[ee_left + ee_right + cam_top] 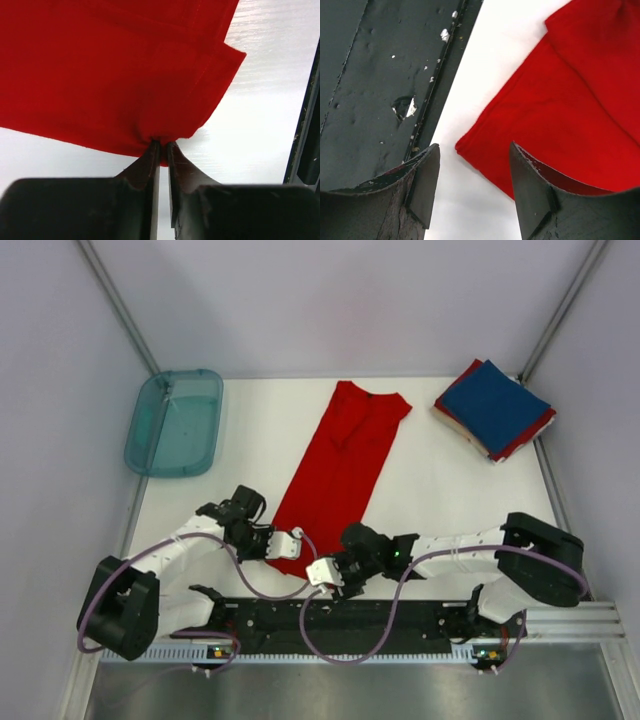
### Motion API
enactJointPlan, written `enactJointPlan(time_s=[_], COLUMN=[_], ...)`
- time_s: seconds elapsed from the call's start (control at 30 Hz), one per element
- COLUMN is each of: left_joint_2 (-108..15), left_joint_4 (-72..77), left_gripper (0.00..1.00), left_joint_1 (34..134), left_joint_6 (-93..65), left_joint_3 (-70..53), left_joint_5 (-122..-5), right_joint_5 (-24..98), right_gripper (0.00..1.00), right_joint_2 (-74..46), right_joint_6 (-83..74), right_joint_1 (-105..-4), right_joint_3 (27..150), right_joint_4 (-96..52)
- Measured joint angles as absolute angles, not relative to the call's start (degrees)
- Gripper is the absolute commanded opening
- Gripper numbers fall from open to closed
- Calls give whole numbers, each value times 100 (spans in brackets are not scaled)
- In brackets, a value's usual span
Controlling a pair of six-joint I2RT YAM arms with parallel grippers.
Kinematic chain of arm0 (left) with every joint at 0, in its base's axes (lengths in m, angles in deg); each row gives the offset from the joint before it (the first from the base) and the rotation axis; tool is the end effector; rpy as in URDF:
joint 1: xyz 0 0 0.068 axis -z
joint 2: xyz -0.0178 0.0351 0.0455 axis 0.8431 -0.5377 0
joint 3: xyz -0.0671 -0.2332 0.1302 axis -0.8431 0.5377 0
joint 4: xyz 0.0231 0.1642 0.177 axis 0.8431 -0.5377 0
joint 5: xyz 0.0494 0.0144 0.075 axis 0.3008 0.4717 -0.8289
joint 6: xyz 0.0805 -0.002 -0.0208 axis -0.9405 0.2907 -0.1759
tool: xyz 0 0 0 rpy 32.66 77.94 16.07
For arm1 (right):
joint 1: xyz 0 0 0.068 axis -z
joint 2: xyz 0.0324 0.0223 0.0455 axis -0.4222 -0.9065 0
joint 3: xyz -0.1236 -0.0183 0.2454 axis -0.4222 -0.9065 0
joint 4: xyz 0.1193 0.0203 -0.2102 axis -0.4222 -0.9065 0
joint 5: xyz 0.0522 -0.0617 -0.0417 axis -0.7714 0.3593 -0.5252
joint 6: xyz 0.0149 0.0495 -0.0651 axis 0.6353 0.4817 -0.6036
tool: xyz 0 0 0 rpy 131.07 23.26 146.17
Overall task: Fold and stack the t-shirts
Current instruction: Grab the bottom of the folded rectangular tshirt with both arms, then fold the folded rectangular tshirt in 1/3 of the way
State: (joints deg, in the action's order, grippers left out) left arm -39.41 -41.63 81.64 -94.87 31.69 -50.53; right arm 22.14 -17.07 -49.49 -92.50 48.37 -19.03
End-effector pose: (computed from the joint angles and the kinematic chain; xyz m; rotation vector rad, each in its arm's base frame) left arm 0.1416 -0.0923 0.1374 2.0637 1.8884 -0.3779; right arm 0.0829 0.2736 0.1493 -2.0313 1.3000 0.7134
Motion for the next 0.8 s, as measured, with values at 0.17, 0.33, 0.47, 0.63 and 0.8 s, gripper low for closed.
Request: enactJointPlan(time_s=[0.17,0.33,0.47,0.63,0.8], left_joint_2=[-3937,-3913,-3924,-3998,-4068], left_joint_4=[-4176,-4211,-4583,-5181,-5485], left_gripper=[0,0,0,0,0], left_joint_1=[8225,8255,8312,8432,8454], left_joint_6=[-9373,-9207,-9065,-8800,-8704], left_joint_3=[3121,3112,3025,2634,2138], left_joint_5=[-5099,-5179,-5162,-5131,-5059], right_joint_5=[2332,2509,2700,2874,2905], right_gripper=[33,4,0,0,0], right_joint_2=[-2159,-2192,-2021,-1704,-1339], right_joint_6=[-5003,-5102,-5086,-4905,-4678], right_joint_1=[-9510,-9582,-9584,-9578,-9488], right_joint_3=[5042,5143,5143,5147,5206], right_joint_4=[-1813,-2099,-2368,-2657,-2827])
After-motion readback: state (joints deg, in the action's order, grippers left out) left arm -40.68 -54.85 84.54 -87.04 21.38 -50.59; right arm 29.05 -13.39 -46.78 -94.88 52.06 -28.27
